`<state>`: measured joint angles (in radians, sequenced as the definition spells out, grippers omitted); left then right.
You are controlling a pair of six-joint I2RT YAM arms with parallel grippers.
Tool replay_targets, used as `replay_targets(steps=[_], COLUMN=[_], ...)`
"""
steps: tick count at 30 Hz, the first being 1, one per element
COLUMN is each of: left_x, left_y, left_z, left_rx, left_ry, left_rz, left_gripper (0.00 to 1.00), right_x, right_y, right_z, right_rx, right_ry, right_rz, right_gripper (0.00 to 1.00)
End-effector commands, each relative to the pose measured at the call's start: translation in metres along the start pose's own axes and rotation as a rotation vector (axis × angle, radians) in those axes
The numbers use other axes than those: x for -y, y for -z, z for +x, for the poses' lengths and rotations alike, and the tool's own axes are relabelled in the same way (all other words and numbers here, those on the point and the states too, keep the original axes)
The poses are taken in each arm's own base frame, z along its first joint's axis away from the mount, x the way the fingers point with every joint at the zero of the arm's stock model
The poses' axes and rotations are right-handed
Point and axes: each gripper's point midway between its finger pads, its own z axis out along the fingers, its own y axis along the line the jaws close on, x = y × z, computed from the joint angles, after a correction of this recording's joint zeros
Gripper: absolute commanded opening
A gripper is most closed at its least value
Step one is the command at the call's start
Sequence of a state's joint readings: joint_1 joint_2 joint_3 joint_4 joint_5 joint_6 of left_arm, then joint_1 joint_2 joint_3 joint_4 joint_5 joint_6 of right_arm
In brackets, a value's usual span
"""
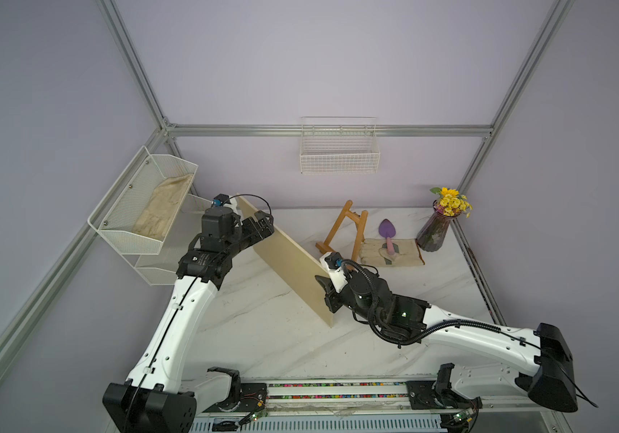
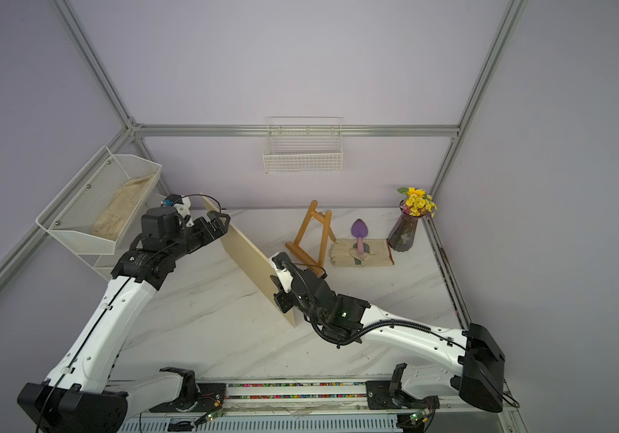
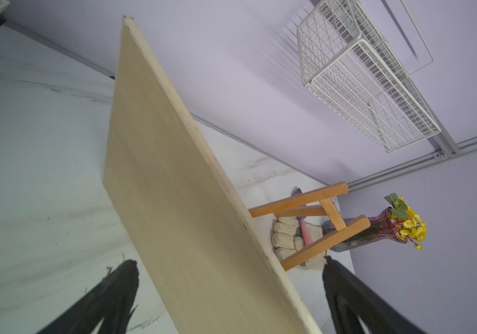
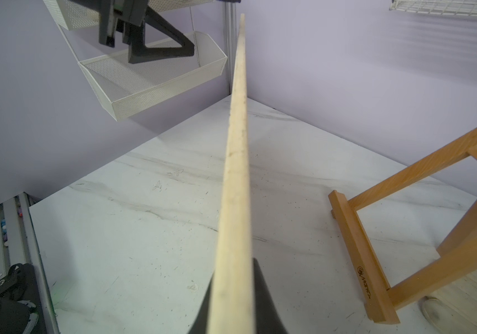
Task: Assemble the easel
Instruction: Adjust the drawing board at the center of the board.
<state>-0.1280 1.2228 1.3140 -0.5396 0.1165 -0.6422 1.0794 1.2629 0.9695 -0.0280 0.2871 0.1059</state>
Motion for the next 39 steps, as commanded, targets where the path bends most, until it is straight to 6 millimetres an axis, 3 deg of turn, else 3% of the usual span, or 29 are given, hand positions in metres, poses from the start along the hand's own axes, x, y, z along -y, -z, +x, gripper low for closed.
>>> replay_targets(steps=[1,5,12,13,20,27,39], left_x=[0.009,-0.003,-0.009,-0.017,-0.025,-0.039,-0.048], left_y=[0.003,-0.013,-0.037,-0.052,-0.069,-0.077,-0.086], left_z=[-0.039,-0.055,-0.063,-0.058,-0.047,-0.025,-0.004], left_rx=[0.090,0.106,0.105,0.076,0.054,0.015,-0.032], left_ry=[-0.072,-0.080,-0.135,-0.134,-0.125,-0.104,-0.072], left_rz=[0.036,0.028,0.019,0.004,0.009,-0.002,-0.003], left_gripper=[1.00,1.00,1.00,1.00,1.00,1.00,1.00], right_x=[0.000,0.002,0.002,0.001,0.003,0.004,0.002], right_y=[0.008,0.012,0.014,0.014,0.014,0.012,0.007], right_z=[0.034,0.042,0.052,0.053,0.059,0.060,0.057], right_rx=[-0.122,-0.133,-0.155,-0.158,-0.173,-0.178,-0.188], right_ry=[0.007,0.013,0.019,0.021,0.039,0.036,0.023], right_rz=[-0.028,-0.031,-0.048,-0.052,-0.051,-0.040,-0.039], right_gripper=[0.00,0.00,0.00,0.00,0.00,0.00,0.15])
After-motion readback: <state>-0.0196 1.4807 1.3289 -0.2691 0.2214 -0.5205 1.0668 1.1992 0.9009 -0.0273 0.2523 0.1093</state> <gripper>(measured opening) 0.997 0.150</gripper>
